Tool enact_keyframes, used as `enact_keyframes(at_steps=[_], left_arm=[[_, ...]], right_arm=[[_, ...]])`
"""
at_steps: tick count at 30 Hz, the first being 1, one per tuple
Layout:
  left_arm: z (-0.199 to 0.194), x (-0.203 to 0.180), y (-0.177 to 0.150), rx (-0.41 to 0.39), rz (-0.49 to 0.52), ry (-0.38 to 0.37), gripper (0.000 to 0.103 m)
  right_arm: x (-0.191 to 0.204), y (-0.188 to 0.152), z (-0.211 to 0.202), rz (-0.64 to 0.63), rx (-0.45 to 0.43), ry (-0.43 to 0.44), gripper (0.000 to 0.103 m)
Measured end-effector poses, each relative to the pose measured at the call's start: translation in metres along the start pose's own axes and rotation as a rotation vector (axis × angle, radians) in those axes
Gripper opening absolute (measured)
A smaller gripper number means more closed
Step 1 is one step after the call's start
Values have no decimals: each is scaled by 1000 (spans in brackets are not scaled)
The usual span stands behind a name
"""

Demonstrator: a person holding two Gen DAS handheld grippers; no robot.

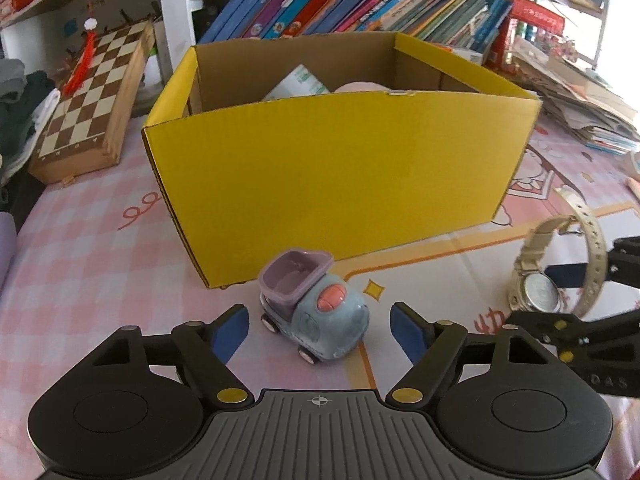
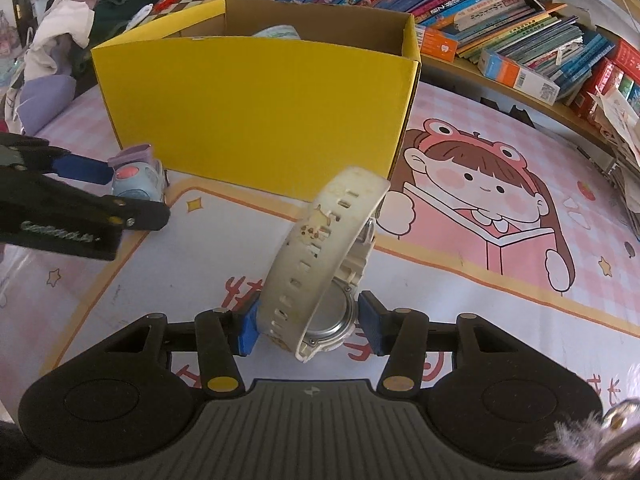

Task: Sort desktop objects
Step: 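Grasp the cream watch with the right tool while the left tool grasps the toy truck, then lift and carry the watch and toy truck over the yellow box with both tools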

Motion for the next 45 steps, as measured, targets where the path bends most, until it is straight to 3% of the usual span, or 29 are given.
enact_keyframes(at_steps=[3, 5, 9, 12, 18, 27, 45], left_arm=[[6, 1, 2, 5, -6, 12, 75], [10, 2, 2, 10, -7, 18, 68], [10, 5, 0, 6, -12, 22, 62], [8, 5, -1, 2, -8, 18, 61], [-5, 7, -5, -11, -14, 4, 60], [-29, 10, -12, -36, -25, -18, 60], [-65, 4, -20, -74, 48, -65, 60]], right_arm=[[1, 1, 1, -1, 0, 1, 49], [1, 1, 1, -3, -2, 0, 50], [0, 1, 2, 3, 0, -12, 58], [-1, 1, 3, 10, 3, -20, 59], [-1, 1, 2, 23, 9, 4, 48], [4, 1, -5, 32, 16, 4, 46], [25, -1, -37, 34, -14, 2, 46]])
Point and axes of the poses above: each gripper's, at about its wrist camera, not at the fingertips, and z roughly the way its jaws point, x to its left, y to its top, the point moved 1 cm from there along z, roughly the way its jaws point, and after that the axes turned 15 degrees about -y, right-handed, at the moved point
